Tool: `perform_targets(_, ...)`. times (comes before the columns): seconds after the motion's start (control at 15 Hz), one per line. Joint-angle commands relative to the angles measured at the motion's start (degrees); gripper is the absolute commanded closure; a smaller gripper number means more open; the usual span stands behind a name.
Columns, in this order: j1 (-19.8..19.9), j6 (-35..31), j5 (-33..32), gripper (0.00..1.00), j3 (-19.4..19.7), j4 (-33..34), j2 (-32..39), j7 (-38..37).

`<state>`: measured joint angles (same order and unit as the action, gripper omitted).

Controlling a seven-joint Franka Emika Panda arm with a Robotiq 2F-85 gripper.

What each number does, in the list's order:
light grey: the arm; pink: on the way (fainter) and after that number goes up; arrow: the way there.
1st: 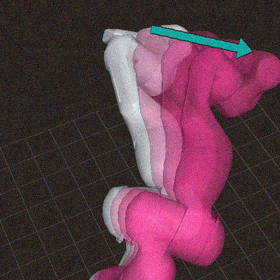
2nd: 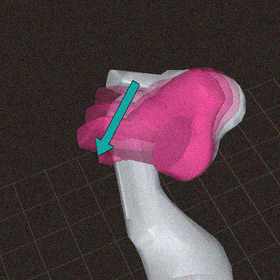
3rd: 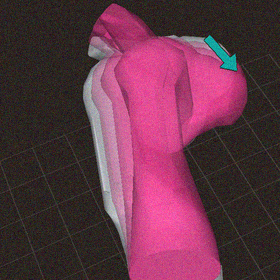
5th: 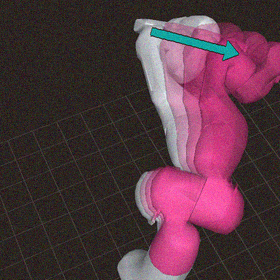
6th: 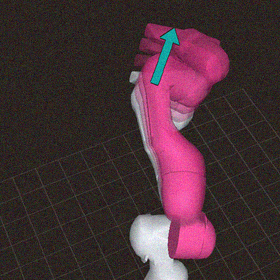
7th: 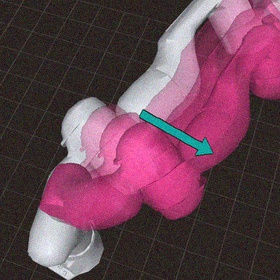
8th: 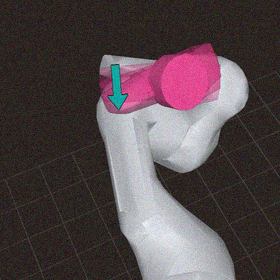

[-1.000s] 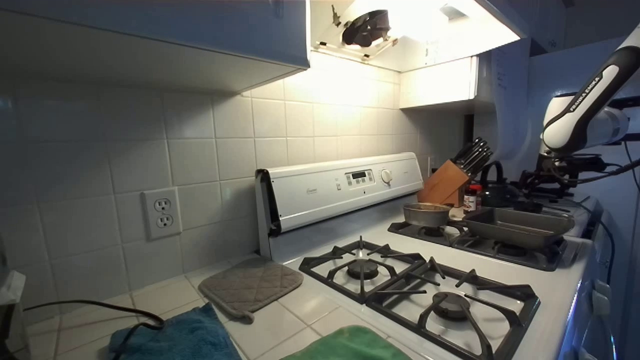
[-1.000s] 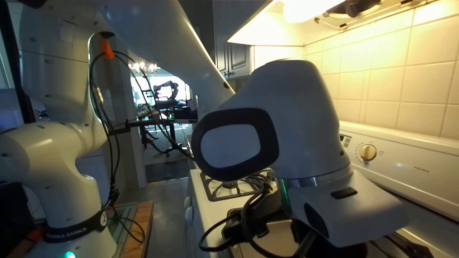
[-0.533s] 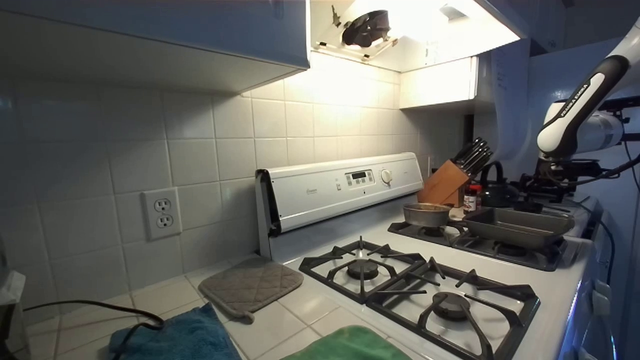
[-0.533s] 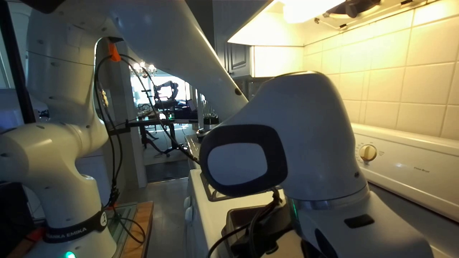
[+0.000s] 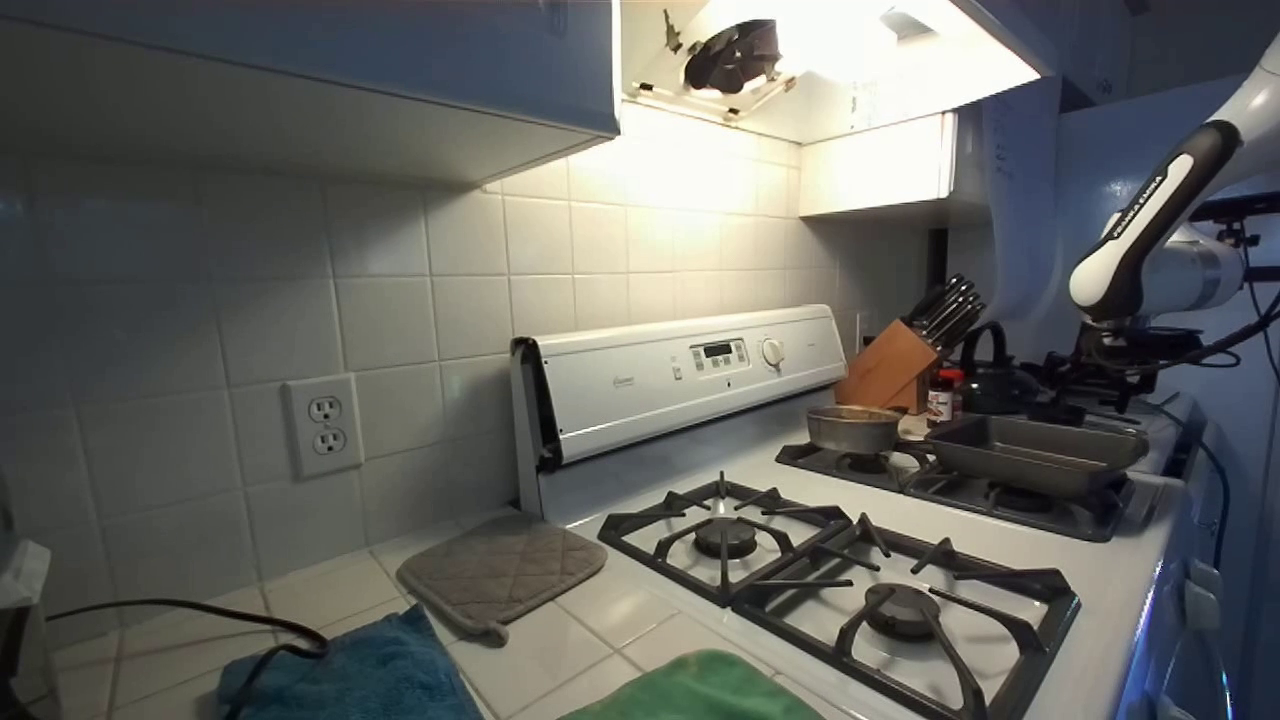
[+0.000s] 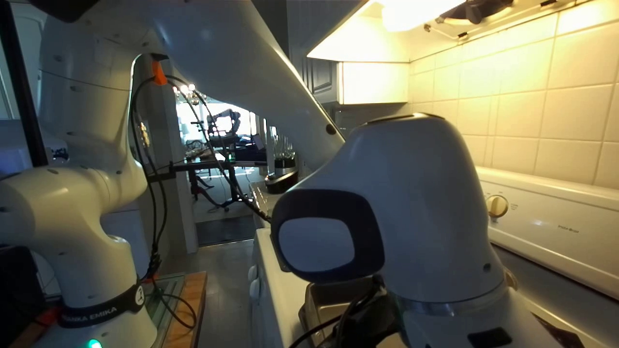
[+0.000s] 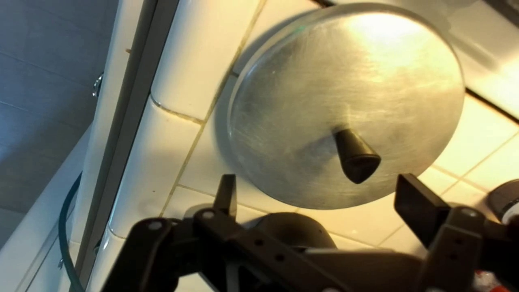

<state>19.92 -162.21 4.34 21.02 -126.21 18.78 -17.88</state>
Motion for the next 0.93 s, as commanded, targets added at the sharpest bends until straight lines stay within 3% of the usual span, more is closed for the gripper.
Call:
perform_targets(0.0,2.66,-0.64,6.12,0.00,-3.00,1.31,1.32,4.42)
perform_targets(0.87,6.49,2.57,13.28,0.00,-7.30,5.35,4.13,10.15)
